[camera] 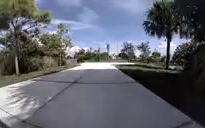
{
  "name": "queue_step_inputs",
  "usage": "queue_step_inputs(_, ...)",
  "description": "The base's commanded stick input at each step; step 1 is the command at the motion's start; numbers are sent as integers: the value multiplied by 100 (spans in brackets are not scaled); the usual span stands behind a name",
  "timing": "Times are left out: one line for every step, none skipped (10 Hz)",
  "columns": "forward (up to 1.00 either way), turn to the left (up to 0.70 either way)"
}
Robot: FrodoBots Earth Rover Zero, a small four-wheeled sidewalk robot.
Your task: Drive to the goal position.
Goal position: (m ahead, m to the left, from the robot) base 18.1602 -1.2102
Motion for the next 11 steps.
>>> queue_step_inputs(85, 0)
queue_step_inputs(85, 0)
queue_step_inputs(85, 0)
queue_step_inputs(85, 0)
queue_step_inputs(85, 0)
queue_step_inputs(85, 0)
queue_step_inputs(85, 0)
queue_step_inputs(85, 0)
queue_step_inputs(85, 0)
queue_step_inputs(85, 0)
queue_step_inputs(85, 0)
